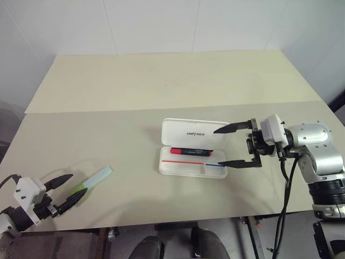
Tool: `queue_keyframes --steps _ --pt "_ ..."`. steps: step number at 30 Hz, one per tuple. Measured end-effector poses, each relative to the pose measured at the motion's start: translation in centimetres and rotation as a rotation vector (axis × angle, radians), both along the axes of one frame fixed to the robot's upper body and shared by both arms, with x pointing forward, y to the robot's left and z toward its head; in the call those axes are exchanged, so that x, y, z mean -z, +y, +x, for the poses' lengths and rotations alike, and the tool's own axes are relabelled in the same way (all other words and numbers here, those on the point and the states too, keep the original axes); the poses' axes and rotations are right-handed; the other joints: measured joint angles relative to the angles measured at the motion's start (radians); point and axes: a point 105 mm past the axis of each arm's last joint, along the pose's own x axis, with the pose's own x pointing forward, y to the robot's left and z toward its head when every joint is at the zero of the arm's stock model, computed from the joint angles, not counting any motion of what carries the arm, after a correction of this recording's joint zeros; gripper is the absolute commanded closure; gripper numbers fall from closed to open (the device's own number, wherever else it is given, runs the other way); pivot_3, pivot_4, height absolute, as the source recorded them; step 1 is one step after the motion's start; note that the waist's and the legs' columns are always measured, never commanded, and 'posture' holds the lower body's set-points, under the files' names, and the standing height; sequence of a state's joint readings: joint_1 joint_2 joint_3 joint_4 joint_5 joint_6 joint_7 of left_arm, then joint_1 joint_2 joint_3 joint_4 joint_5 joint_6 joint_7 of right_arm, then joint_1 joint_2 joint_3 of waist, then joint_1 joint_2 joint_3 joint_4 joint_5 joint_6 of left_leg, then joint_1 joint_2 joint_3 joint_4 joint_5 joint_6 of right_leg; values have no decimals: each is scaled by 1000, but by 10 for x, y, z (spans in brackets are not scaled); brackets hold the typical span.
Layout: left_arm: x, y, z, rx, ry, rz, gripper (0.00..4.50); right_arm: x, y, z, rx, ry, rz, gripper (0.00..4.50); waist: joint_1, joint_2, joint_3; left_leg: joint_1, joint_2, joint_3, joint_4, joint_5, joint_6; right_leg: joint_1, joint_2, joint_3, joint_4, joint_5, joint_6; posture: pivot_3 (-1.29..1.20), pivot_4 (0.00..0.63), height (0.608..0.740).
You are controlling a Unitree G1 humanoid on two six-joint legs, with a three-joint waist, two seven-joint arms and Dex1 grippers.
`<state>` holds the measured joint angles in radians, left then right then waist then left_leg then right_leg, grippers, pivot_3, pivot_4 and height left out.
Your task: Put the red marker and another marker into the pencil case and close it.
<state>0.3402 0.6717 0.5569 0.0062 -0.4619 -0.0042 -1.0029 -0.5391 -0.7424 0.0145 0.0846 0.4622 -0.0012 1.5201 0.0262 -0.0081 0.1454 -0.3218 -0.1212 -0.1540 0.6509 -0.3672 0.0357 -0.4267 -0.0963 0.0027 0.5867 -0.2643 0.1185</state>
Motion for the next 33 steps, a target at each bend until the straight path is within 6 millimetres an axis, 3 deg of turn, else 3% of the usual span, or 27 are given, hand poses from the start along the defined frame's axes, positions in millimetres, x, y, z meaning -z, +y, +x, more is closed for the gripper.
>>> queue_keyframes --steps 9,17,25,33 --pt "21 -9 14 78 55 -30 919 1 -2 0 5 4 -18 42 -1 0 0 0 1 0 0 -1 0 -1 1 -1 1 0 0 0 150 740" --pt "24 -8 21 114 51 10 919 -2 0 -2 -3 -2 -22 42 4 2 0 1 1 0 1 -1 -1 0 0 -1 2 0 0 0 150 740" --pt "27 -18 24 144 25 20 3366 -2 2 -4 -2 -2 -21 0 21 3 -1 2 1 0 2 1 -3 1 0 0 3 0 -1 0 150 740" --pt "23 -28 28 142 13 14 3357 1 3 -3 10 4 -9 0 30 2 -1 1 2 -1 2 1 -3 1 1 -1 3 1 -2 0 150 740"
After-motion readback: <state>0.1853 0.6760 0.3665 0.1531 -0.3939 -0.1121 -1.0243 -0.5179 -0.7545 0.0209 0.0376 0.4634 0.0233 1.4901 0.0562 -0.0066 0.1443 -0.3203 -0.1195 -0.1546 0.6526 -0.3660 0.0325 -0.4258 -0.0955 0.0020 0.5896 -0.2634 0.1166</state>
